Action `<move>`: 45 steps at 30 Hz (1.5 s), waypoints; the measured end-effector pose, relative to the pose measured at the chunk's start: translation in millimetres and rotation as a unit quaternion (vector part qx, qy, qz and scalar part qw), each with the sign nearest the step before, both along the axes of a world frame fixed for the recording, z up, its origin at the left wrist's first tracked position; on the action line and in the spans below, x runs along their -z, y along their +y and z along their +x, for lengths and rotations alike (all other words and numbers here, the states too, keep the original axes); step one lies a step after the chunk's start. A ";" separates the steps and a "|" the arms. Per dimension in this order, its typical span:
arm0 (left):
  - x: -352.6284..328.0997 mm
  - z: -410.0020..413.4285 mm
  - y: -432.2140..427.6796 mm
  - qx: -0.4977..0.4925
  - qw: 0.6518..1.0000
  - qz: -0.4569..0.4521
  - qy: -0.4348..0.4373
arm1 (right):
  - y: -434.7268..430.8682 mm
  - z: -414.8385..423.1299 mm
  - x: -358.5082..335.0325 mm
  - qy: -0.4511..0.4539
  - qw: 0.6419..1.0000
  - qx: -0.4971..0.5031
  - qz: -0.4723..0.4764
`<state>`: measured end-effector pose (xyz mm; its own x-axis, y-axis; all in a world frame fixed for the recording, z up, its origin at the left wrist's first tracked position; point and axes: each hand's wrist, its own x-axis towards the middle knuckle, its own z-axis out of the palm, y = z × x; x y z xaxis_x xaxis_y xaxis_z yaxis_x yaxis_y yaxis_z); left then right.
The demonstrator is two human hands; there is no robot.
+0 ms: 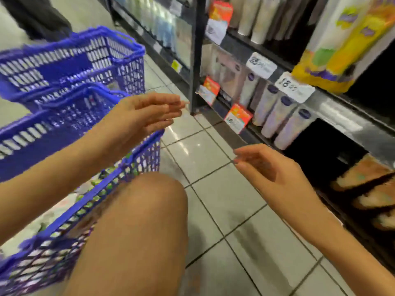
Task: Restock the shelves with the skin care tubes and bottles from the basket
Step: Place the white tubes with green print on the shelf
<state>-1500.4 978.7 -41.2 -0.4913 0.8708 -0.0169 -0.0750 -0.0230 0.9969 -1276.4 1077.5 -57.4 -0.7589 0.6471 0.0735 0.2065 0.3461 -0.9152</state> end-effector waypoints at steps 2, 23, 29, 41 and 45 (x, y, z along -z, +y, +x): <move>15.4 -38.9 -42.7 -0.085 0.996 0.003 -0.006 | -11.9 -45.1 12.7 0.003 0.999 -0.035 -0.019; 206.3 -176.5 -158.8 -0.321 0.844 -0.427 -0.034 | -89.8 -323.7 119.9 -0.229 0.941 -0.217 -0.122; 241.9 -192.0 -138.3 -0.318 0.804 -0.501 -0.040 | -79.8 -321.2 133.9 -0.297 0.916 -0.243 -0.115; 166.3 -193.2 -180.7 -0.325 0.853 -0.190 -0.362 | -107.8 -394.4 188.5 -0.491 0.836 -0.207 -0.130; 146.6 -196.4 -194.1 -0.362 0.827 -0.102 -0.418 | -123.6 -406.1 213.4 -0.476 0.845 -0.139 -0.199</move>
<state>-1696.8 784.6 -187.8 -0.6254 0.2912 -0.7240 -0.7799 -0.2011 0.5928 -1682.5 953.8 -270.8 -0.4784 0.2647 -0.8373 0.8763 0.2065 -0.4354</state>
